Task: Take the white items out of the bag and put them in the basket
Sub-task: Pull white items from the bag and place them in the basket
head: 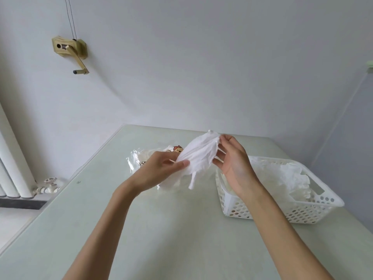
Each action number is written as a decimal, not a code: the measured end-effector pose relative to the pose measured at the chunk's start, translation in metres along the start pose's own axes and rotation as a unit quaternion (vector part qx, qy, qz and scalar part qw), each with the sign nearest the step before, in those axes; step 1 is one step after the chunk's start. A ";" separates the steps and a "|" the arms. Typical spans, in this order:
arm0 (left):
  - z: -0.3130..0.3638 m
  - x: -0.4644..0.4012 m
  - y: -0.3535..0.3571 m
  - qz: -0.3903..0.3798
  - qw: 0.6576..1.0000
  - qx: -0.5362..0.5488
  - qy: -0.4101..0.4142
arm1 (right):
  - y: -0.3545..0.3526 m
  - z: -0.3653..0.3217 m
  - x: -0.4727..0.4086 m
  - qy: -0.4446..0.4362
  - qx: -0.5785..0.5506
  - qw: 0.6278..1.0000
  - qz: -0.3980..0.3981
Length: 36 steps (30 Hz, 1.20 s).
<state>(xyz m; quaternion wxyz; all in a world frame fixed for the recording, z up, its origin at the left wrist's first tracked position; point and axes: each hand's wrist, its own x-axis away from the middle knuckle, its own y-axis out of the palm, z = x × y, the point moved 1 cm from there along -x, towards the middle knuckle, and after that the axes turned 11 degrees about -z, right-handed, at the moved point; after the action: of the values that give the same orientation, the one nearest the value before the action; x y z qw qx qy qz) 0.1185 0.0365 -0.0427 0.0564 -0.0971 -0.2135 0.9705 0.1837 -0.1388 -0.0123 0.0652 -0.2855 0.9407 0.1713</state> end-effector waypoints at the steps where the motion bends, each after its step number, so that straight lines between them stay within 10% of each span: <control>1: 0.000 0.000 -0.001 0.017 1.000 0.004 -0.001 | -0.003 0.000 0.000 -0.009 -0.024 0.999 0.031; 7: 0.006 0.001 -0.007 0.076 0.997 -0.016 0.009 | -0.012 -0.006 0.001 -0.009 -0.054 0.995 0.079; 14: 0.021 -0.002 0.028 -0.095 0.995 0.003 0.013 | -0.006 -0.009 0.010 0.034 -0.072 0.996 -0.039; 21: 0.022 -0.002 0.022 -0.042 0.996 0.076 0.029 | -0.029 -0.013 0.023 0.005 0.104 0.992 0.066; 26: 0.031 -0.003 0.026 -0.026 0.997 0.059 0.041 | -0.047 -0.023 0.045 0.006 0.224 0.971 -0.083; 36: 0.043 -0.022 0.053 -0.051 0.998 0.026 0.041 | -0.089 -0.049 0.056 0.054 0.295 0.946 -0.123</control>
<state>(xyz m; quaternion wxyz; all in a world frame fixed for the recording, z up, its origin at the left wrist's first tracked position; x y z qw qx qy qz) 0.1275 -0.0324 -0.0238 0.1166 -0.1244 -0.1907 0.9667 0.1856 -0.2548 -0.0043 0.1166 -0.3758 0.9088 -0.1390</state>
